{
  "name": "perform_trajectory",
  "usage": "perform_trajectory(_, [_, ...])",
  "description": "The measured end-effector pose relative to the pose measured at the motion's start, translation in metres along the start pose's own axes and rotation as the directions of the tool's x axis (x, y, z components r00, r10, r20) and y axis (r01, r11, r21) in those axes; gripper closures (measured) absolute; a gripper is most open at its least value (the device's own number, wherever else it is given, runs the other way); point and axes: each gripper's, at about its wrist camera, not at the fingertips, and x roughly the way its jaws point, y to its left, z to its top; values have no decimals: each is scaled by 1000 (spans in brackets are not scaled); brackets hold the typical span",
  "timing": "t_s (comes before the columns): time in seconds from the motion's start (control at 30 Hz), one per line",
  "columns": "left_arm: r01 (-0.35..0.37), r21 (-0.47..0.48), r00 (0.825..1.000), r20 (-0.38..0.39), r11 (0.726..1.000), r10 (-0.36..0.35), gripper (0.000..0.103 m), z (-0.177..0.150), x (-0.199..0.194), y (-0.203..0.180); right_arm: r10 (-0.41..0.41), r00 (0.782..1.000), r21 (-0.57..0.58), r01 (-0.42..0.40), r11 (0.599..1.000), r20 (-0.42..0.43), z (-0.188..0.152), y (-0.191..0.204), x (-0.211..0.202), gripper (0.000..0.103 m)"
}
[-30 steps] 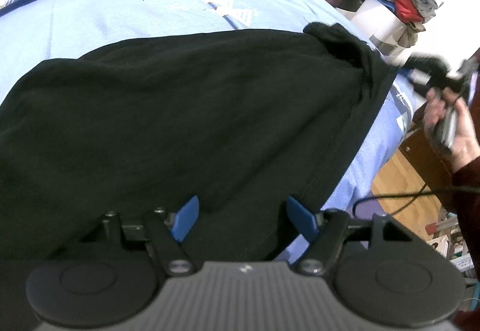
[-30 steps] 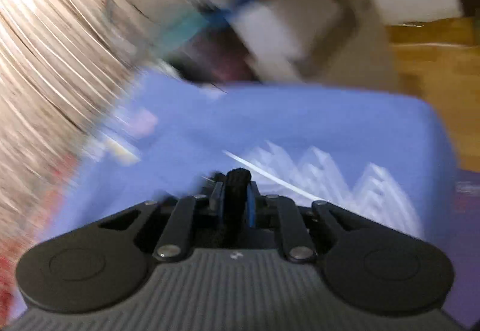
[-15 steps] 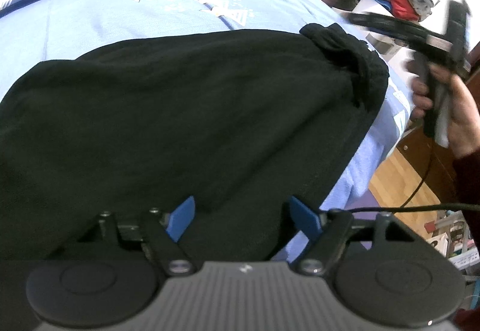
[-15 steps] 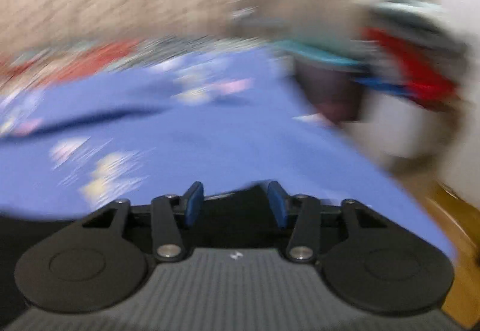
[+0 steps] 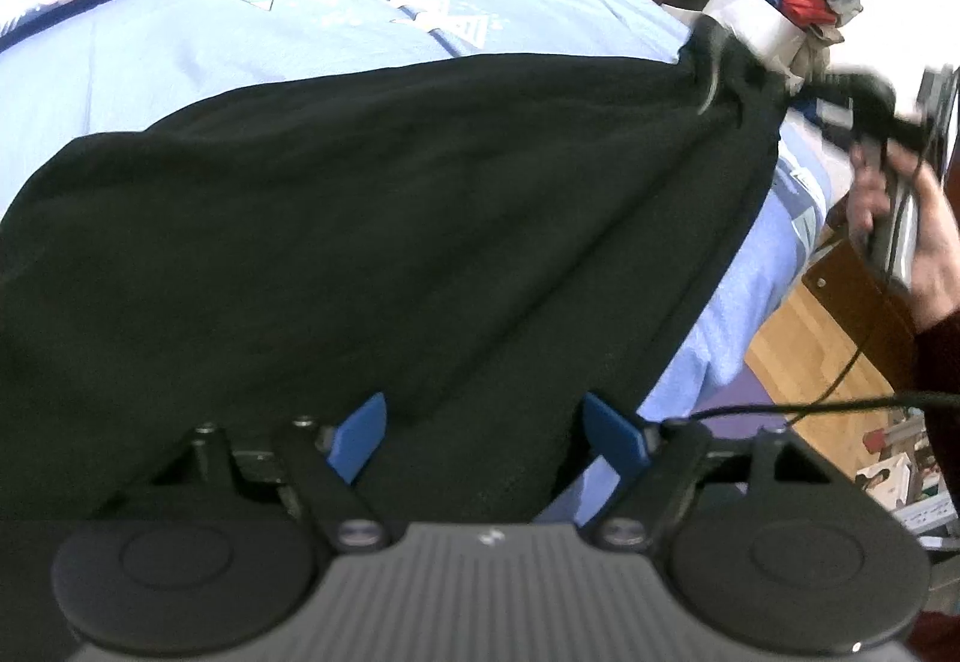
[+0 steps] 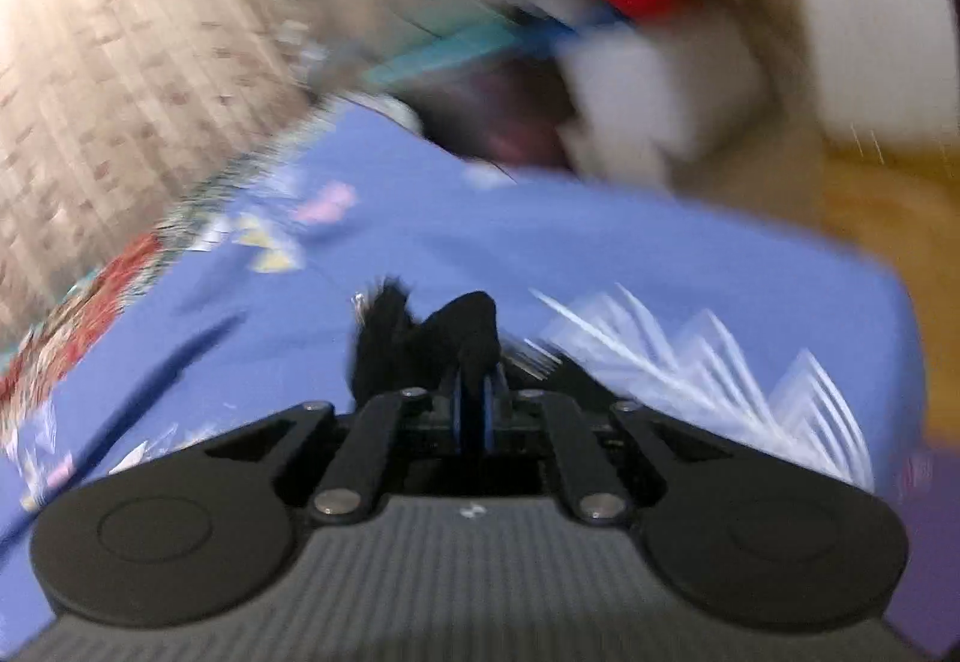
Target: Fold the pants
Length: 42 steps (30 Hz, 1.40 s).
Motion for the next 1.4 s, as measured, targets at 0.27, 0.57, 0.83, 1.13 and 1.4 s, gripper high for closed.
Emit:
perform_trajectory(0.27, [6,-17,999,52,1000,-5,33,8,-21,-1,-19,994,251,-10,968,111,-6,-63,-34,48])
perform_trajectory(0.57, [14,-57,998,63,998,-10,34,10,-29,2,151,988,327,-139,935,-12,-17,-63,-4,32])
perform_trajectory(0.83, [-61,-203,998,-38,977,54,68,1,-13,31,172,984,272,-153,950,-47,-6,-34,-5,86])
perform_trajectory(1.13, [100,-283,992,102,954,-73,82,4,-50,43,318,933,-578,-354,735,-168,-81,128,-88,86])
perform_trajectory(1.4, [100,-302,983,175,948,-48,78,-16,-84,62,169,947,-888,-315,336,-273,-213,178,-120,39])
